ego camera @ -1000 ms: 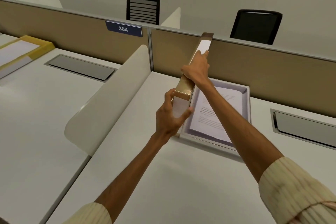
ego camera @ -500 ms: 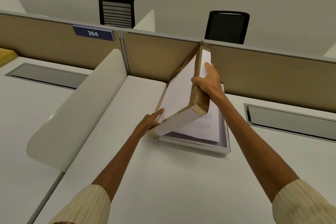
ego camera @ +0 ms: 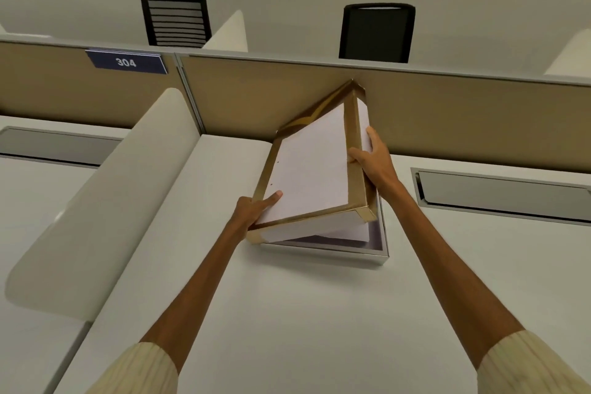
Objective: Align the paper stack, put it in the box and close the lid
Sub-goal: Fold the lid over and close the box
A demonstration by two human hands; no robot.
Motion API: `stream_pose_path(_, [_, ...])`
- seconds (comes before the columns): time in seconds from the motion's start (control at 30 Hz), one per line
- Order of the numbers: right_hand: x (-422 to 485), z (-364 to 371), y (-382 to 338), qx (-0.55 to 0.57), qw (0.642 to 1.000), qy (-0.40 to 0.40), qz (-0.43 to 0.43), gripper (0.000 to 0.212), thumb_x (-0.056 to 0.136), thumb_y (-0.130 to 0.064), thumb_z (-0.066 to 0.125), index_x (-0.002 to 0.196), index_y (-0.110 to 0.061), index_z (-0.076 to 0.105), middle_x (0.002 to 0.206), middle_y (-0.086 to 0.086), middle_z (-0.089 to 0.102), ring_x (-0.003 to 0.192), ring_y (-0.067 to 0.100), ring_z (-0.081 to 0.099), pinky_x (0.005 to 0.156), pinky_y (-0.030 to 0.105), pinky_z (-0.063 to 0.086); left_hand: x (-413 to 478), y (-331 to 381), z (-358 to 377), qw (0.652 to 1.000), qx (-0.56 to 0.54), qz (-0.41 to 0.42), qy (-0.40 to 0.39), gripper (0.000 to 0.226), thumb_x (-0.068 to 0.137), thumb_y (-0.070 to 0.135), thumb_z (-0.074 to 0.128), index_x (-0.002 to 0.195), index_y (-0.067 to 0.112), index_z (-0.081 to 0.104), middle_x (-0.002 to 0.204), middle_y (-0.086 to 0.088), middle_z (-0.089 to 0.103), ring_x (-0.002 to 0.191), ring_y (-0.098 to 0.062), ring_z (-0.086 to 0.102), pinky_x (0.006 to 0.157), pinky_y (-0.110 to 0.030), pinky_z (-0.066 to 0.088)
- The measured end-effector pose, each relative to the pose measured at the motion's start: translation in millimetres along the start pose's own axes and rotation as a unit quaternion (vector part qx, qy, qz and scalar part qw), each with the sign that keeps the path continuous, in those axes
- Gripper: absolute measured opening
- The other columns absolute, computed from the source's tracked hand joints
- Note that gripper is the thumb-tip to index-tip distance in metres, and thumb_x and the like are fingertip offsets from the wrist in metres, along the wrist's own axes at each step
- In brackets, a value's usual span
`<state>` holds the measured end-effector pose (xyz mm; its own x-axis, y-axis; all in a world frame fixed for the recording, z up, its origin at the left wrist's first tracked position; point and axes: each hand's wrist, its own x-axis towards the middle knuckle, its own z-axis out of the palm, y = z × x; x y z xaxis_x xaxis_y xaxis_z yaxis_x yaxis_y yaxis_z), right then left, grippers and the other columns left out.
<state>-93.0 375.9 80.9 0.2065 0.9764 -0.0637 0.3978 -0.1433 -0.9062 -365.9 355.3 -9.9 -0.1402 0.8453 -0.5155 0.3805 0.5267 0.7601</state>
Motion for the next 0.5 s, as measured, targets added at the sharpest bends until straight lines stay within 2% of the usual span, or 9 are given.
stream_pose_path(0.03, [-0.6,-2.8,6.1,0.010,1.000,0.004,0.007,0.073,0.095,-0.027,0.060,0.156,-0.020,0.020,0.162,0.006,0.028,0.142,0.033,0.038,0.109,0.048,0.041,-0.9,-1.2,4.0,1.000,0.002,0.004,0.009,0.076,0.059,0.079,0.065,0.090,0.009,0.059,0.083,-0.010,0.056,0.073,-0.018,0.059,0.061,-0.024,0.046])
stream_pose_path(0.1, [-2.4,-8.4,18.1,0.022,1.000,0.008,0.017,0.069,0.096,-0.026,0.059,0.155,-0.019,0.022,0.158,0.008,0.033,0.138,0.032,0.042,0.107,0.047,0.043,-1.0,-4.8,12.2,0.999,0.020,0.005,0.029,0.091,0.066,0.074,0.067,0.120,0.002,0.055,0.110,-0.020,0.061,0.101,-0.029,0.064,0.081,-0.036,0.055])
stream_pose_path(0.17, [-5.3,-13.9,31.2,0.036,0.999,0.009,0.030,0.065,0.098,-0.024,0.057,0.154,-0.017,0.025,0.156,0.010,0.037,0.136,0.033,0.044,0.107,0.048,0.043,-3.9,-4.7,18.4,0.998,0.038,0.007,0.039,0.096,0.069,0.072,0.068,0.132,0.002,0.047,0.129,-0.021,0.058,0.118,-0.035,0.060,0.097,-0.045,0.054])
stream_pose_path(0.37, [-15.2,-23.5,76.1,0.044,0.996,-0.006,0.082,0.051,0.103,-0.028,0.049,0.148,-0.010,0.033,0.148,0.015,0.046,0.128,0.037,0.053,0.106,0.052,0.048,-18.2,1.9,34.4,0.995,0.083,0.028,0.055,0.100,0.071,0.066,0.072,0.140,0.006,0.032,0.142,-0.017,0.049,0.128,-0.038,0.052,0.102,-0.050,0.050])
stream_pose_path(0.5, [-19.4,-21.4,98.5,0.037,0.995,-0.014,0.090,0.041,0.104,-0.027,0.044,0.141,-0.009,0.043,0.140,0.015,0.052,0.122,0.033,0.055,0.104,0.045,0.049,-23.1,-2.8,43.4,0.991,0.109,0.060,0.055,0.096,0.075,0.058,0.073,0.141,0.004,0.028,0.142,-0.019,0.049,0.127,-0.040,0.052,0.104,-0.051,0.049])
